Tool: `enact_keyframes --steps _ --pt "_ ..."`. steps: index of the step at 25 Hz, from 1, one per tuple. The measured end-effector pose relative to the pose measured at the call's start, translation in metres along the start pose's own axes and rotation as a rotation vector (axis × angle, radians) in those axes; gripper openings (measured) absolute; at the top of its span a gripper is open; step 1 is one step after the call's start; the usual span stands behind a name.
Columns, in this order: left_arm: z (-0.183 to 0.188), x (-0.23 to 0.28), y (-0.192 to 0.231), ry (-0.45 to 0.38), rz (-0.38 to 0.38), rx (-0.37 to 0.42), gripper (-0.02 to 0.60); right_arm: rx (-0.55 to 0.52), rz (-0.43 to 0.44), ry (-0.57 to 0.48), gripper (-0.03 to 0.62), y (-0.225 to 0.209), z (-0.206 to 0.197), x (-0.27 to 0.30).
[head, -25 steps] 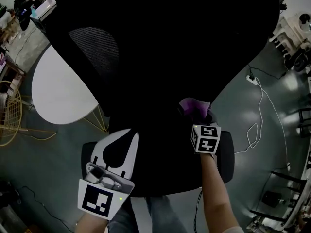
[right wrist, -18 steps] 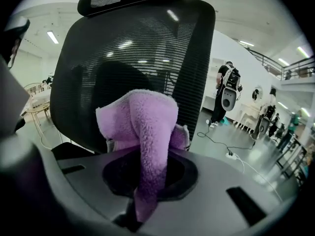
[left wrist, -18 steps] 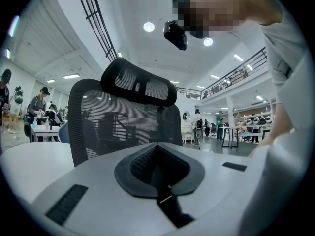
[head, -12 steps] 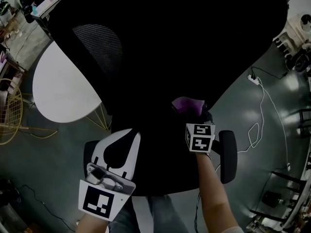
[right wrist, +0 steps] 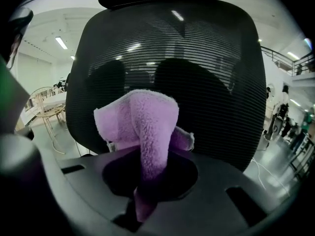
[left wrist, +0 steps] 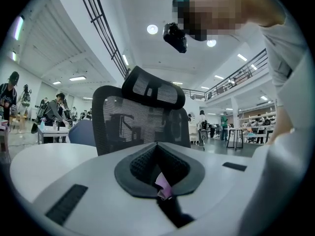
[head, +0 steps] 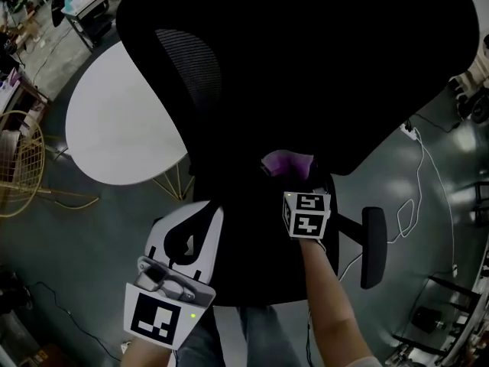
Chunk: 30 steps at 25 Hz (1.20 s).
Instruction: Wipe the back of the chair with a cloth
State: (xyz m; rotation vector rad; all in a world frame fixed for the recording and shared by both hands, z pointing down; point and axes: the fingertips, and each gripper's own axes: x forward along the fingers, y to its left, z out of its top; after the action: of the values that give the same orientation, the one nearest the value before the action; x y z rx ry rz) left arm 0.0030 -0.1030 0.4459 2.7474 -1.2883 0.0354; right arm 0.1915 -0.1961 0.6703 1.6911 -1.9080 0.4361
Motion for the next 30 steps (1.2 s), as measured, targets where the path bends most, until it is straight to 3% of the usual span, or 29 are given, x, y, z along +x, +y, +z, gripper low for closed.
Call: enact_keyframes --steps 10,19,30 --pt "0.003 -0.031 0.030 -0.006 0.027 0.003 0.011 0.022 0.064 0.004 0.049 0.072 0.009 0.009" --pt "0.003 -0.052 0.052 -0.002 0.045 0.008 0.011 -0.070 0.187 -0.003 0.049 0.164 0.020 0.011" --pt "0.004 -0.076 0.074 0.006 0.073 0.014 0.011 -0.076 0.250 -0.004 0.049 0.209 0.020 0.015"
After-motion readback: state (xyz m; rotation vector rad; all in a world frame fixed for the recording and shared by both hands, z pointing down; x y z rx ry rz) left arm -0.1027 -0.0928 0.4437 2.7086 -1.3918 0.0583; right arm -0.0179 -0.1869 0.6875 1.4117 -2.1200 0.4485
